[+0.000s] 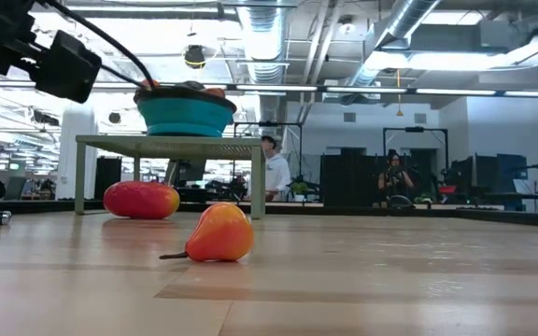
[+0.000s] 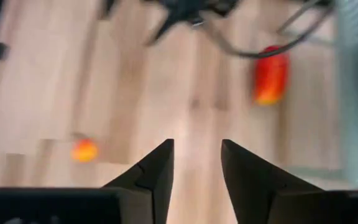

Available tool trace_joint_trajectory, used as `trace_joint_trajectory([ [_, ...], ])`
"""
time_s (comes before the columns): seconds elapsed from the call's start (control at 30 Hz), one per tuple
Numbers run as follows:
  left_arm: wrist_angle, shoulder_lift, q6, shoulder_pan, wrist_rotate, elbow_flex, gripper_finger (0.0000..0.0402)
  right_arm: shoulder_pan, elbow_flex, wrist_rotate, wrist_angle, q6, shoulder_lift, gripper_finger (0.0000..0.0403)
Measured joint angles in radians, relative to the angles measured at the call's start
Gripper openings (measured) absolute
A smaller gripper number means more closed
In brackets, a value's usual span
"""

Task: Pick & Place Fruit
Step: Put the orange peach into the blue strainer bowl on the shelf

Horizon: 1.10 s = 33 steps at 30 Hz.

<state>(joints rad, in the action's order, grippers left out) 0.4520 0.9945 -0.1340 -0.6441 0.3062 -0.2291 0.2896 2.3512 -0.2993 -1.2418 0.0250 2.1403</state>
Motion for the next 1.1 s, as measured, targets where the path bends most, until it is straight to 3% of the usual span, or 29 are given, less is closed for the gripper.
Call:
trace_joint_trajectory([
  [0.27,0.0,0.132,0.048,0.027,-0.051,-0.063,0.0259,0.214,0.0,-0.213,-0.145,0.448,0.089,0.0105],
  [0.43,-0.002,0.317,0.047,0.092,-0.194,-0.198,0.0262,0.309,-0.001,-0.283,-0.221,0.808,0.168,0.0099],
  [0.6,-0.009,0.525,0.109,0.137,-0.343,-0.331,0.0293,0.399,-0.002,-0.325,-0.336,1.211,0.249,0.0097],
  [0.87,-0.005,0.821,0.163,0.197,-0.404,-0.551,0.033,0.538,-0.033,-0.48,-0.332,1.771,0.32,0.0097],
  [1.1,-0.008,0.888,0.158,0.235,-0.403,-0.597,0.0306,0.595,-0.033,-0.534,-0.313,2.074,0.376,0.0097],
])
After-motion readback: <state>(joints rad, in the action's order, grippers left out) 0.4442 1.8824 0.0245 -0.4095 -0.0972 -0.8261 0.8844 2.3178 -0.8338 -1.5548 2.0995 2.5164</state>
